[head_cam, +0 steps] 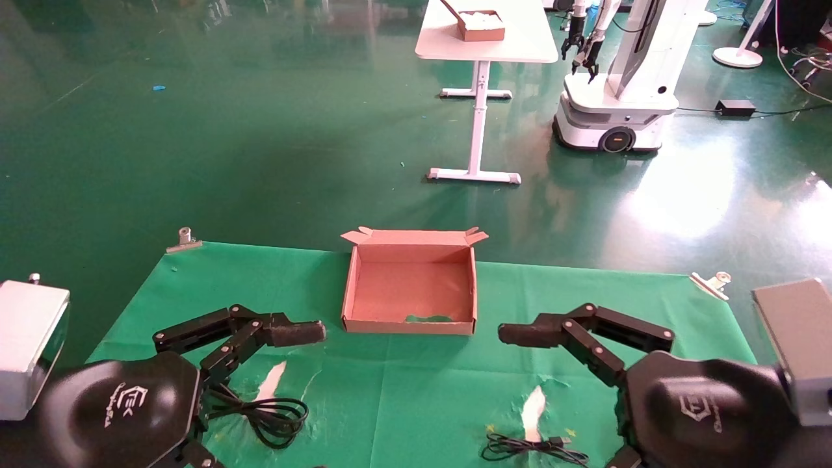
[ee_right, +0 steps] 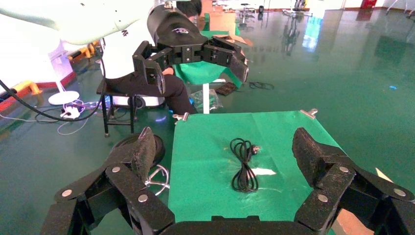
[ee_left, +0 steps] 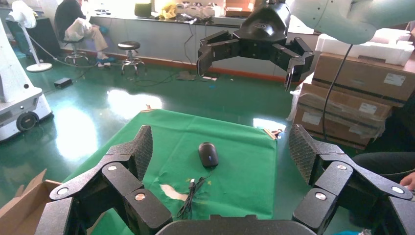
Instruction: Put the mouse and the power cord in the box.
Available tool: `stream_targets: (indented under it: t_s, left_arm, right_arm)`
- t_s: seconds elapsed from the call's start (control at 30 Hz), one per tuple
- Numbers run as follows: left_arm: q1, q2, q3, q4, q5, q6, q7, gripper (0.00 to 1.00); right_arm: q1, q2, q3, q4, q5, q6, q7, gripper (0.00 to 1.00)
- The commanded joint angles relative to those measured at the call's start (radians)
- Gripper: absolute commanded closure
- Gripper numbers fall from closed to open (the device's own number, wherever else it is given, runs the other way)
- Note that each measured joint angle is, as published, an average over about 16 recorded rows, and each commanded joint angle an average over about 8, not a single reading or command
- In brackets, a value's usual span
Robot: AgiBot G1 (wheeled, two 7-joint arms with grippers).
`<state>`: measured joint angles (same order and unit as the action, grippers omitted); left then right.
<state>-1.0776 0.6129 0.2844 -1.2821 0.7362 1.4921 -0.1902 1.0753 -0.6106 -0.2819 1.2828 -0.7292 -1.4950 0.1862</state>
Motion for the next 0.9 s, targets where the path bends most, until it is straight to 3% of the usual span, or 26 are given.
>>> stream_targets:
  t_s: [0.03,0.9]
  left_arm:
    - [0.0,0.0,0.0,0.0,0.0,0.0,0.0,0.0]
    - [0.0,0.0,0.0,0.0,0.0,0.0,0.0,0.0]
  right_arm:
    - [0.0,0.0,0.0,0.0,0.0,0.0,0.0,0.0]
    - [0.0,0.0,0.0,0.0,0.0,0.0,0.0,0.0]
